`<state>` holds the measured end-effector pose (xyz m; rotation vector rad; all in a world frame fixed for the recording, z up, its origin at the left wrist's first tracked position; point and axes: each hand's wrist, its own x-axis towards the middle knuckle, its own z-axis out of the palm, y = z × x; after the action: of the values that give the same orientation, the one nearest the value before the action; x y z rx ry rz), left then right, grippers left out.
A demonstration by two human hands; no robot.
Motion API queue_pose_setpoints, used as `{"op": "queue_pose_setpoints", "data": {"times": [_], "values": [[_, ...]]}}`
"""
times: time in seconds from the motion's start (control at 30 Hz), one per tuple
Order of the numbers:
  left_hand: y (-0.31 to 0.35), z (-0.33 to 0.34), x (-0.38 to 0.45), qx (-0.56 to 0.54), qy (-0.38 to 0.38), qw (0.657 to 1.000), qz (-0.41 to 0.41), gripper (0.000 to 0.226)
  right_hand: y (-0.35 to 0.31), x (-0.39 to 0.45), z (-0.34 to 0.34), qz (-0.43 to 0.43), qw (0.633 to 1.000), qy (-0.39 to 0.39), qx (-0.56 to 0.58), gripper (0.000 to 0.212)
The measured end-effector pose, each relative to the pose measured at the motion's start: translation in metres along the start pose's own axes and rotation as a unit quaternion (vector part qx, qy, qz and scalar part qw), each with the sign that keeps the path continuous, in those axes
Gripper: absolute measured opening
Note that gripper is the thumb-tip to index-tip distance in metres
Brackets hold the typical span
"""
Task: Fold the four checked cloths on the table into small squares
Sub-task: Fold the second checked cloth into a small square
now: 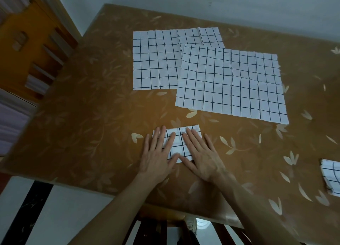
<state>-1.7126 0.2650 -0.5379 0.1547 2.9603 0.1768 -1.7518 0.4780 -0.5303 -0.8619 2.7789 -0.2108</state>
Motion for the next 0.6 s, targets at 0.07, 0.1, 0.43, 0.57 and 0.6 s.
{"op": "queue_pose_setpoints", "data": {"times": [0.07, 0.1, 0.43, 0.57, 0.6], "values": [[0.000, -0.001, 0.000, 0.002, -0.006, 1.000, -0.002, 0.077, 0.000, 0.001, -0.002, -0.001, 1.000, 0.002, 0.012, 0.078], [-0.001, -0.001, 0.001, 0.000, -0.011, 1.000, 0.000, 0.078, 0.000, 0.002, -0.006, 0.001, 1.000, 0.004, 0.022, 0.078], [-0.029, -0.009, 0.004, 0.034, -0.013, 0.995, 0.095, 0.076, 0.007, -0.003, 0.001, 0.085, 0.996, 0.017, -0.016, 0.072], [-0.030, -0.011, 0.007, 0.037, -0.013, 0.993, 0.112, 0.076, 0.006, -0.005, 0.004, 0.095, 0.995, 0.015, -0.016, 0.073], [-0.030, -0.012, 0.007, 0.034, -0.009, 0.993, 0.113, 0.076, 0.007, -0.005, 0.003, 0.092, 0.996, 0.011, -0.017, 0.073]]}}
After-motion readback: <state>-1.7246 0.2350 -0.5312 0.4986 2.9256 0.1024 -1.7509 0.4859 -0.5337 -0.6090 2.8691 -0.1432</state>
